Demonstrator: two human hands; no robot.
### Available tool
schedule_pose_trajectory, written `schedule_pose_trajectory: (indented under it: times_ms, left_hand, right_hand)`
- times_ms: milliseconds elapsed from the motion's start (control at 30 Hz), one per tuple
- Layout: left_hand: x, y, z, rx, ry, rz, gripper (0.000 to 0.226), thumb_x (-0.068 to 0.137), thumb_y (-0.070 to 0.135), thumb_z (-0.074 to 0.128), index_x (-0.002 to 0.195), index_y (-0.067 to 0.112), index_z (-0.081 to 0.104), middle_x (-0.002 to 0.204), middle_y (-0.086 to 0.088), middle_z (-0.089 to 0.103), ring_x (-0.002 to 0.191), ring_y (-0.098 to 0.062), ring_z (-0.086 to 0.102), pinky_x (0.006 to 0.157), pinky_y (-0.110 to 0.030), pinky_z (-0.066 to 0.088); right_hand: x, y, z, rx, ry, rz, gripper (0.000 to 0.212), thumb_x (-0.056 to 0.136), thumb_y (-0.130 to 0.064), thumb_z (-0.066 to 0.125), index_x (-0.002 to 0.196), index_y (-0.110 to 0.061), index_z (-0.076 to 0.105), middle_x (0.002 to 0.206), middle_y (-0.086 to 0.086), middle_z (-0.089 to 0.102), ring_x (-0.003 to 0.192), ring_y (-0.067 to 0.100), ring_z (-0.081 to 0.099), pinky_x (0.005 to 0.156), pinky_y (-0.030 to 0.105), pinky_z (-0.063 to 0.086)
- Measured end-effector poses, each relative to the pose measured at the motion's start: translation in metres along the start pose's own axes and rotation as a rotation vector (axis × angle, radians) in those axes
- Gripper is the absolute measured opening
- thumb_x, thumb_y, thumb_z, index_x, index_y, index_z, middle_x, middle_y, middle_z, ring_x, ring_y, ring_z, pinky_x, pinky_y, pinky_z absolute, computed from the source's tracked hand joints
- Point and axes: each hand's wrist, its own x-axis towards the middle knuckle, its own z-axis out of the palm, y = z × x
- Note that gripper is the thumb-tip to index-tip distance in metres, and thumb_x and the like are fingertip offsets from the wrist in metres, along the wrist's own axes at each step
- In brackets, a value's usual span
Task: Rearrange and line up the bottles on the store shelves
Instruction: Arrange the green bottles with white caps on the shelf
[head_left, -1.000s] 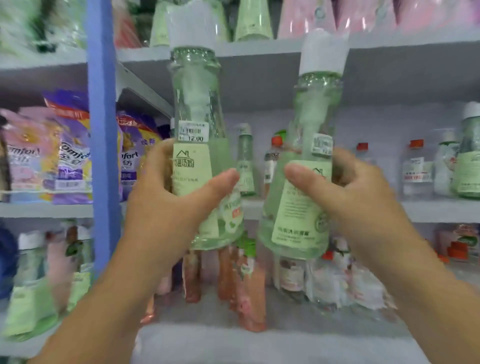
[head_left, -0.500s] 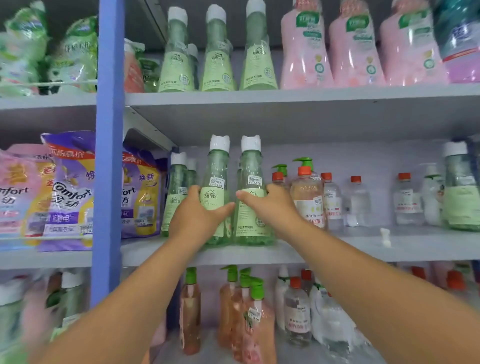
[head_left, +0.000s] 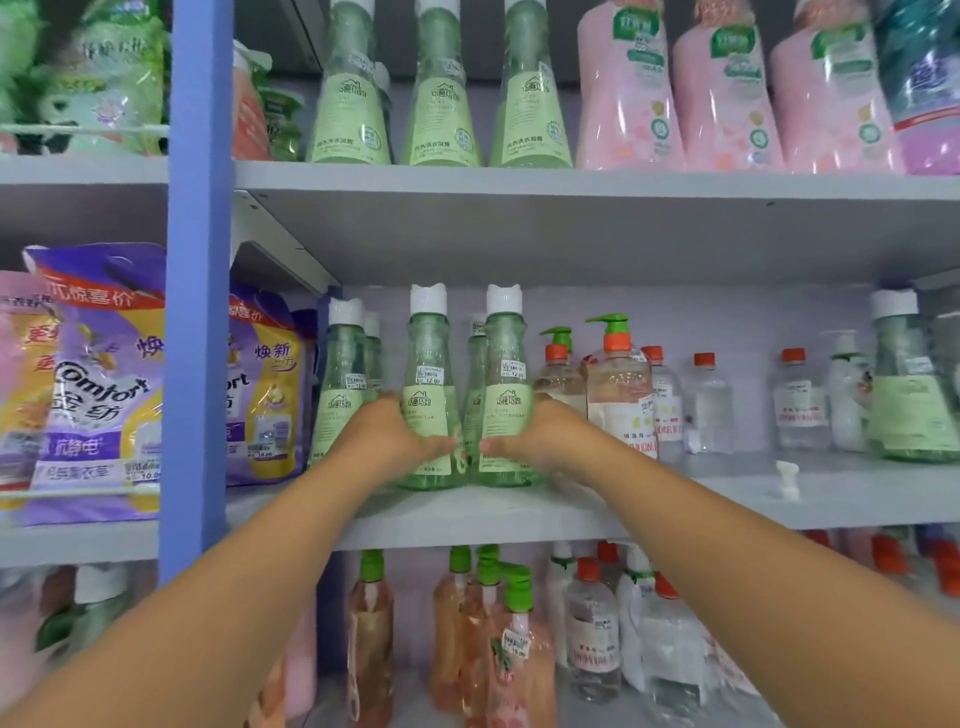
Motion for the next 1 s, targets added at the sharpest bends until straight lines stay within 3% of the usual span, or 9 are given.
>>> schedule_pose_trajectory:
  times_ms: [100, 200, 400, 700, 800, 1000]
  left_hand:
    - [0.012, -0.001, 0.005, 0.068, 0.016, -0.068, 0.092, 0.08, 0.048, 0.083, 0.151, 0.011, 0.037, 0.134, -0.004, 0.059, 0.121, -0.026, 0.059, 0.094, -0.035, 0.049]
    - [0.026, -0.009, 0.012, 0.116, 0.018, -0.081, 0.091, 0.08, 0.049, 0.082, 0.149, 0.011, 0.038, 0.138, -0.008, 0.059, 0.124, -0.028, 0.058, 0.097, -0.038, 0.05]
    - [0.049, -0.001, 0.002, 0.268, -0.063, -0.158, 0.109, 0.075, 0.053, 0.085, 0.156, 0.009, 0.028, 0.157, -0.009, 0.041, 0.138, -0.031, 0.047, 0.106, -0.039, 0.046]
    - [0.068, -0.007, 0.017, 0.261, 0.003, -0.236, 0.097, 0.066, 0.055, 0.09, 0.143, 0.013, 0.046, 0.14, -0.007, 0.058, 0.126, -0.029, 0.058, 0.098, -0.038, 0.05]
    - [0.065, -0.009, 0.018, 0.3, 0.017, -0.208, 0.093, 0.069, 0.059, 0.086, 0.141, 0.014, 0.047, 0.139, -0.006, 0.058, 0.125, -0.028, 0.058, 0.093, -0.034, 0.048]
    - [0.058, -0.013, 0.019, 0.188, 0.024, -0.181, 0.086, 0.079, 0.049, 0.083, 0.145, 0.011, 0.045, 0.144, -0.007, 0.056, 0.129, -0.027, 0.055, 0.101, -0.033, 0.046]
  right_hand:
    - [0.01, -0.005, 0.007, -0.057, 0.019, 0.059, 0.075, 0.077, -0.055, 0.08, 0.134, -0.016, 0.053, 0.127, 0.0, 0.066, 0.114, 0.023, 0.064, 0.088, 0.03, 0.05]
    - [0.023, -0.002, 0.019, -0.109, 0.016, 0.078, 0.081, 0.073, -0.062, 0.08, 0.136, -0.02, 0.053, 0.131, 0.003, 0.065, 0.116, 0.025, 0.063, 0.099, 0.039, 0.053]
    - [0.024, -0.017, 0.001, -0.256, -0.172, -0.01, 0.059, 0.093, -0.045, 0.068, 0.144, -0.02, 0.052, 0.143, 0.006, 0.058, 0.129, 0.028, 0.056, 0.105, 0.038, 0.046]
    - [0.045, -0.002, 0.019, -0.111, -0.022, 0.024, 0.067, 0.079, -0.052, 0.081, 0.128, -0.015, 0.056, 0.125, 0.005, 0.066, 0.112, 0.024, 0.064, 0.081, 0.03, 0.049]
    - [0.045, -0.001, 0.019, -0.118, -0.027, 0.019, 0.066, 0.079, -0.054, 0.08, 0.127, -0.016, 0.056, 0.124, 0.004, 0.066, 0.111, 0.024, 0.065, 0.079, 0.029, 0.048]
    - [0.042, 0.001, 0.019, -0.088, -0.043, 0.026, 0.061, 0.086, -0.051, 0.075, 0.132, -0.016, 0.056, 0.127, 0.005, 0.066, 0.11, 0.025, 0.064, 0.08, 0.03, 0.047]
